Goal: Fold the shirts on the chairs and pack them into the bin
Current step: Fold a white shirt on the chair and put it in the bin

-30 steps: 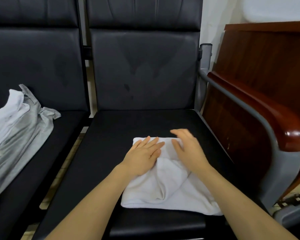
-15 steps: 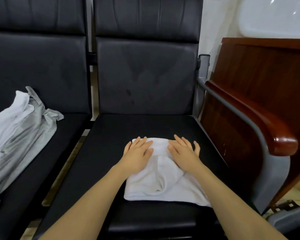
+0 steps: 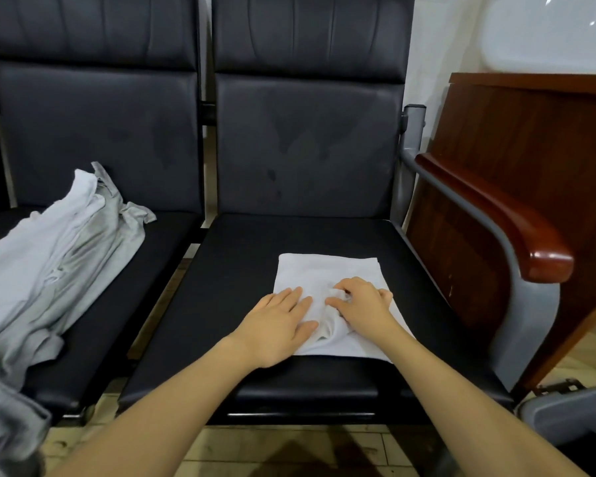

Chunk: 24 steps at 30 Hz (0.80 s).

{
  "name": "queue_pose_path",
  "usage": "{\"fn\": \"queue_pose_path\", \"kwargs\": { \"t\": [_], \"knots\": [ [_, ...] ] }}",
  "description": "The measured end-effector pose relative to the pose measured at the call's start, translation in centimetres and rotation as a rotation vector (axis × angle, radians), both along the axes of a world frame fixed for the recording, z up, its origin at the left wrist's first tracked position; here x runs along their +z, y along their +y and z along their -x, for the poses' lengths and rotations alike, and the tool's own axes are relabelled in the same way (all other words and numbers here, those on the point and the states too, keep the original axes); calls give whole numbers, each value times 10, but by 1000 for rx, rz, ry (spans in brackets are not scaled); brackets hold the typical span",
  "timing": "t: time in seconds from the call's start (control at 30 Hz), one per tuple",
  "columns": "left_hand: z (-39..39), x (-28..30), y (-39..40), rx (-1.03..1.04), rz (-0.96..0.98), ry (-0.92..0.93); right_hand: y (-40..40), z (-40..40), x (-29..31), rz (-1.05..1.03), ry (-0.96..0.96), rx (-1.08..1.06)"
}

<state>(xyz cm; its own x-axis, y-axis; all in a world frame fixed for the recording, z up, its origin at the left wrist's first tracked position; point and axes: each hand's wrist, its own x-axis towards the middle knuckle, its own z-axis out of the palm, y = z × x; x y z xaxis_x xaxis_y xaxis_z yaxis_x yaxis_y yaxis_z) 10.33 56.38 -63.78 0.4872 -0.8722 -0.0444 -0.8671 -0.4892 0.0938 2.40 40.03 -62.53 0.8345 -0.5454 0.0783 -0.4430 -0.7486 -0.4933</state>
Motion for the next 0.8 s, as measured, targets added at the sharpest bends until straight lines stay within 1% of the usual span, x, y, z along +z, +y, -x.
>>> {"fn": "queue_pose_path", "kwargs": {
  "t": [0.03,0.07,0.17,0.2,0.27,0.4,0.47,0.57,0.63,0.7,0.73,0.8],
  "knots": [
    [3,0,1,1,4,-7,2,2,1,-10,-31,0],
    [5,0,1,3,8,-3,2,5,1,-63,-84,-1],
    [7,2,4,6,22,24,0,19,4,-305,-302,-21],
    [8,2,3,0,33,35,-1,25,5,-357,-372,-22],
    [12,4,-1,-20,64,55,-4,39,9,-377,-473,-13],
    [25,7,-13,-108,105,109,-16,68,9,-326,-572,-68],
    [31,6,-17,-167,82,115,-20,78,6,-255,-569,-123],
    [38,5,-21,-224,12,72,-22,85,1,51,-477,-197],
    [41,4,-21,-230,-6,44,-19,82,2,201,-478,-160],
    [41,4,-19,-226,-12,40,-14,77,5,185,-474,-54],
    [42,3,-18,-222,-13,45,-12,75,5,155,-413,4],
    [43,1,-16,-197,-19,70,-10,74,2,126,-185,154]
  ]
}}
